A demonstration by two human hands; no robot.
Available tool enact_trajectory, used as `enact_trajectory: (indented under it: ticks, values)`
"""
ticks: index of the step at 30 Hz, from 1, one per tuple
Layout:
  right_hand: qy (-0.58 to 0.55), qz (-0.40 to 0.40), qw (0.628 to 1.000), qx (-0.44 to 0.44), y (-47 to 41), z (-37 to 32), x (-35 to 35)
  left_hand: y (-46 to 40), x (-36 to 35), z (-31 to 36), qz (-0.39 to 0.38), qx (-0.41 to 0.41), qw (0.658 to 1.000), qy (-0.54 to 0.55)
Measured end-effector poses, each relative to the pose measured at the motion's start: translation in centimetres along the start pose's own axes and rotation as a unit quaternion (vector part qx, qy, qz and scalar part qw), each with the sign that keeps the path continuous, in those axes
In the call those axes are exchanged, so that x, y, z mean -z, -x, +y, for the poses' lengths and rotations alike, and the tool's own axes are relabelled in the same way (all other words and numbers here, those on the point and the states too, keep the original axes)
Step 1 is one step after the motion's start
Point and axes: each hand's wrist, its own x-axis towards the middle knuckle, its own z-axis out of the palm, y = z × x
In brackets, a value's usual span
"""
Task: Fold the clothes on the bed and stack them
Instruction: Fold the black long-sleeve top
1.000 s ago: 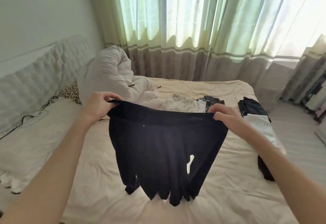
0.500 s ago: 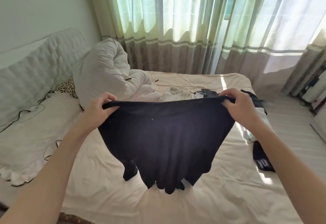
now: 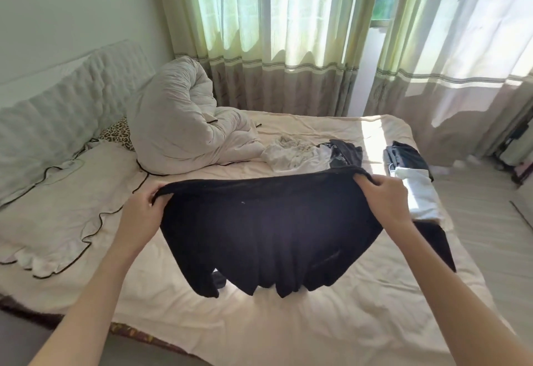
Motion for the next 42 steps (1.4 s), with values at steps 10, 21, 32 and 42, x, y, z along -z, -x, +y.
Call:
enact_trajectory:
  ticks: [10, 21, 32, 42]
  values:
    - [0.134, 0.088, 0.987, 0.018, 9.8, -1.7, 7.1, 6.4, 3.8, 2.8, 0.11, -0.09, 0.99, -0.006]
    - [0.205, 0.172, 0.96, 0.076, 9.2, -3.5, 9.8, 6.4, 6.4, 6.2, 0.143, -0.142, 0.978, -0.06]
    - [0.268, 0.012, 0.962, 0.055, -3.9, 8.2, -3.6, -3.1, -9.7, -1.5, 0.01, -0.079, 0.974, -0.211]
    - [0.388, -0.163, 0.907, 0.035, -18.5, 20.3, -21.4, -13.9, -27.7, -13.3, -0.086, 0.017, 0.945, -0.316]
